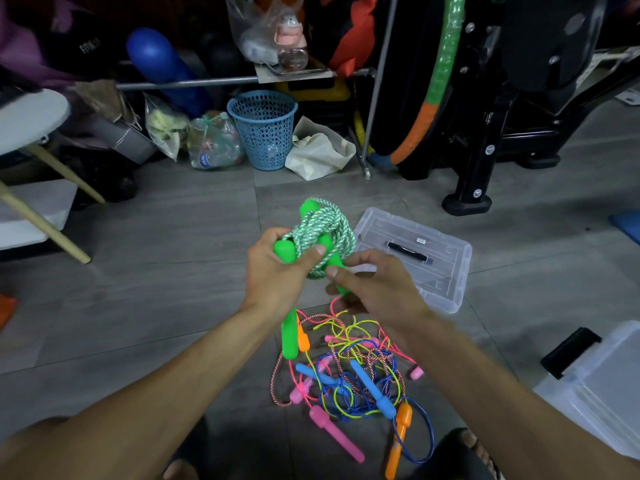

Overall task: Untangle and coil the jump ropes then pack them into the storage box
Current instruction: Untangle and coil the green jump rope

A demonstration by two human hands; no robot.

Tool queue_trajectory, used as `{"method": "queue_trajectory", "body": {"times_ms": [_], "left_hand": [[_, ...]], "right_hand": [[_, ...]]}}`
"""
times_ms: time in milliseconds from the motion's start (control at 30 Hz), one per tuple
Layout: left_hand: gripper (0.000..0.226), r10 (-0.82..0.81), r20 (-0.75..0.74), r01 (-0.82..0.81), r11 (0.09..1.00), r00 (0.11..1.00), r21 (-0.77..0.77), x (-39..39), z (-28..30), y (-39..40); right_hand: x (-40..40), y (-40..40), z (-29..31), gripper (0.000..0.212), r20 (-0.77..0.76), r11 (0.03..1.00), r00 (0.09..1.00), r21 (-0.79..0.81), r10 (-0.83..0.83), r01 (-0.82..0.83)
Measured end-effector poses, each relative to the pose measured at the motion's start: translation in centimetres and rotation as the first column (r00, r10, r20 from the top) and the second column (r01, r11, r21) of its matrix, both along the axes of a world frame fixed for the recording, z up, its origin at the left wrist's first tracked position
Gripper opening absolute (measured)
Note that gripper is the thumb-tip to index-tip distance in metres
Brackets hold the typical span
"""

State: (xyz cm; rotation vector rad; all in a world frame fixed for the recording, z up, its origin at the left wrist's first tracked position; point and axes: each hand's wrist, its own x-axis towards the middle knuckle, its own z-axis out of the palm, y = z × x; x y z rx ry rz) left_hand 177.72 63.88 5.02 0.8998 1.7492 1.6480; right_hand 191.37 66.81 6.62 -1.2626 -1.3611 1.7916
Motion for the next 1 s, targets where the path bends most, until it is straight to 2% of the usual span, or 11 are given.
{"method": "queue_trajectory", "body": {"times_ms": [100,167,300,367,433,533,633,700,833,933,1000], "left_hand": [[0.025,-0.024,0.02,0.025,0.999,0.999,-0.026,0.5,-0.1,0.2],[0.025,-0.015,0.066,0.016,1.0,0.998,-0.023,0.3,0.1,0.4],[0.024,-0.067,0.236,0.077,0.996,0.969,-0.033,0.2,0.1,0.4],[0.024,-0.092,0.289,0.106,0.994,0.953,-0.032,0.4,0.1,0.3],[0.025,-0.093,0.254,0.105,0.994,0.963,-0.033,0.4,0.1,0.2],[0.027,-0.133,0.069,0.133,0.991,0.989,0.002,0.8,0.4,-0.1],[0.03,-0.172,-0.085,0.174,0.985,0.981,0.013,1.5,0.3,-0.4],[0.029,-0.158,-0.091,0.159,0.987,0.983,0.007,1.6,0.2,-0.3],[0.02,-0.091,0.202,0.094,0.996,0.975,-0.007,1.4,0.2,0.3],[0.012,-0.116,0.457,0.129,0.992,0.882,0.002,1.1,0.2,0.7],[0.018,-0.131,0.521,0.153,0.988,0.843,0.0,0.9,0.1,0.8]], "right_hand": [[-0.1,0.2,-0.4,0.018,-0.231,0.986,0.965,-0.145,-0.12,0.087],[0.1,0.2,-0.5,0.018,-0.267,0.991,0.96,-0.12,-0.085,0.054],[0.1,0.3,-0.7,0.023,-0.034,0.98,0.997,0.187,-0.067,0.072],[-0.1,0.4,-0.6,0.024,0.014,0.966,0.997,0.25,-0.08,0.074],[0.0,0.5,-0.4,0.02,-0.059,0.984,0.996,0.161,-0.066,0.075],[0.0,0.5,0.3,0.006,-0.203,0.987,0.97,-0.109,-0.136,0.116],[-0.3,0.6,-0.2,0.013,-0.203,0.966,0.95,-0.146,-0.238,0.211],[-0.4,0.6,-0.6,0.008,-0.219,0.963,0.941,-0.135,-0.257,0.232],[-0.3,0.5,-0.8,0.016,-0.308,0.957,0.909,-0.169,-0.28,0.237],[-0.2,0.3,-1.0,0.016,-0.355,0.948,0.884,-0.208,-0.303,0.241],[-0.2,0.4,-1.1,0.017,-0.362,0.95,0.881,-0.183,-0.303,0.251]]}}
